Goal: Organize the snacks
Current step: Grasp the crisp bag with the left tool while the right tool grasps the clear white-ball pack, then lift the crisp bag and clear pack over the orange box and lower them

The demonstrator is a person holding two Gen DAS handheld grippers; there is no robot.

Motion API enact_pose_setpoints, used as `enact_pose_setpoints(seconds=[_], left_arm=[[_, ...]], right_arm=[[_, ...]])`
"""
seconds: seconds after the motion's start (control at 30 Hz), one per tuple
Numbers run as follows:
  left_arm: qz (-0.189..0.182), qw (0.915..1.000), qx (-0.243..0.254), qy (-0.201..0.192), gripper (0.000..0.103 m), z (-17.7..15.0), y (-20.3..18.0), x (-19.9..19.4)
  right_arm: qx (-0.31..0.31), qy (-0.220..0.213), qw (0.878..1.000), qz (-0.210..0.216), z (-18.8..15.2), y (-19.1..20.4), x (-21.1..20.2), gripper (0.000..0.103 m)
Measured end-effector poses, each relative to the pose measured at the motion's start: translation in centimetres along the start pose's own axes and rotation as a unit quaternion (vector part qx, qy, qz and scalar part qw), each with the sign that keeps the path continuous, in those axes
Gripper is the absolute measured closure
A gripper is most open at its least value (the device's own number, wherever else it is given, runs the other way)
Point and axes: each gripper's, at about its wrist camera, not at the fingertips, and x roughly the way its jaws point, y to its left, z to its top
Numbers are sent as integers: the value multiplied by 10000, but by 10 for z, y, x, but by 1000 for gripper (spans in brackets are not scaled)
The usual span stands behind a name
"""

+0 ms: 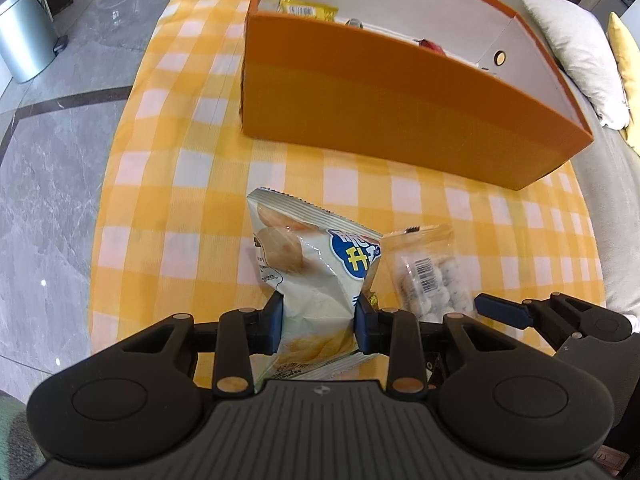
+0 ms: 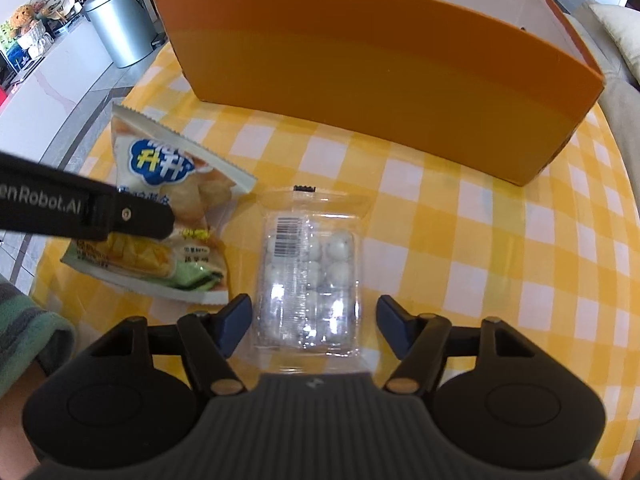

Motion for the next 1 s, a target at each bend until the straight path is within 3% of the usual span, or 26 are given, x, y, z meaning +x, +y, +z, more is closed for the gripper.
enact_pose_setpoints(seconds=[0.13,0.27,0.43,0.77,1.0], left_arm=[[-18,10000,-13,4,64,0,1,2],[-20,9999,-99,18,60,0,2,4],[-5,9999,-110,-81,51,-2,3,8],[-165,9994,-89,-300,63,-6,-3,1],[-389,9973,78,-626,63,0,-20,-27]], right_arm=[[-105,-2,9999,-65,3,4,4,39],[-211,-42,9997,-107,-2,11,3,46],[-224,-72,9996,-124,-4,12,2,50],[429,10,9986,-305,-7,-16,-13,54],[813,-470,9954,-208,-7,-32,-59,54]])
